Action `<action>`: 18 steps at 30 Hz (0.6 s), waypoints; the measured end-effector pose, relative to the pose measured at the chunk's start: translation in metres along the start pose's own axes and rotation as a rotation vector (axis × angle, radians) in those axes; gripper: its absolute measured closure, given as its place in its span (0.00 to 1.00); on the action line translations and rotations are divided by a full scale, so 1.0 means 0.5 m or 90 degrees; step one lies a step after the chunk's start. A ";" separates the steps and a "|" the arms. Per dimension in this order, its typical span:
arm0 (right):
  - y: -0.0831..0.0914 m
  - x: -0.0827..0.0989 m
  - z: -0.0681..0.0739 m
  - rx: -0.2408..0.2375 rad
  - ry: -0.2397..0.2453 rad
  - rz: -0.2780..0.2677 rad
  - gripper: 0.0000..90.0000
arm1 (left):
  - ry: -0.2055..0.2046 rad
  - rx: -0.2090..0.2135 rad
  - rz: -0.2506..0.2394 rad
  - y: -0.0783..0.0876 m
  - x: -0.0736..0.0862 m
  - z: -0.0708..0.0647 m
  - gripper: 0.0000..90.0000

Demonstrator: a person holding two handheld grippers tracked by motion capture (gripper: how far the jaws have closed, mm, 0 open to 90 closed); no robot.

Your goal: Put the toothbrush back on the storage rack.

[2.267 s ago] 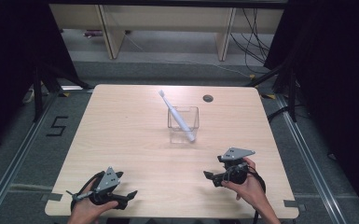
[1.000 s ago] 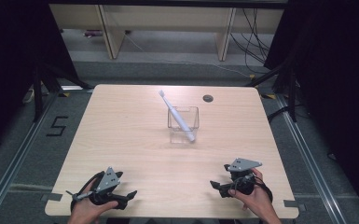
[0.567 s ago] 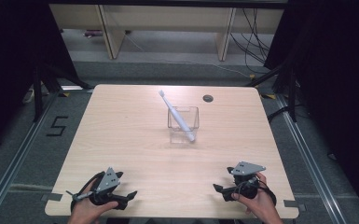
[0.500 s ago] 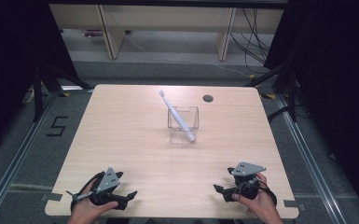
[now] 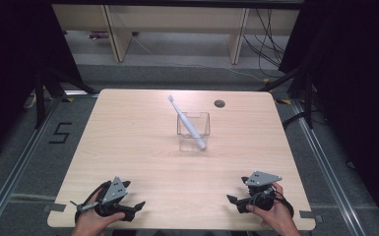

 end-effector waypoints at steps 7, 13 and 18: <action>0.000 0.000 0.001 0.011 0.002 0.002 0.18 | -0.002 -0.002 0.003 0.001 0.000 0.000 0.17; -0.001 0.000 0.002 -0.001 -0.002 0.006 0.18 | 0.000 -0.001 0.000 0.000 0.000 -0.001 0.17; -0.002 0.000 0.002 -0.007 0.002 0.004 0.18 | -0.002 -0.002 0.002 0.001 0.000 0.000 0.17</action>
Point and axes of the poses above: each handheld gripper's, and its own axes: y roughly backward along the jaws, x roughly out of its underside, z roughly to its left, the point moved 2 cm from there along -y, roughly forward along the jaws, and after that the axes turned 14 degrees about x, right-handed, at the moved point
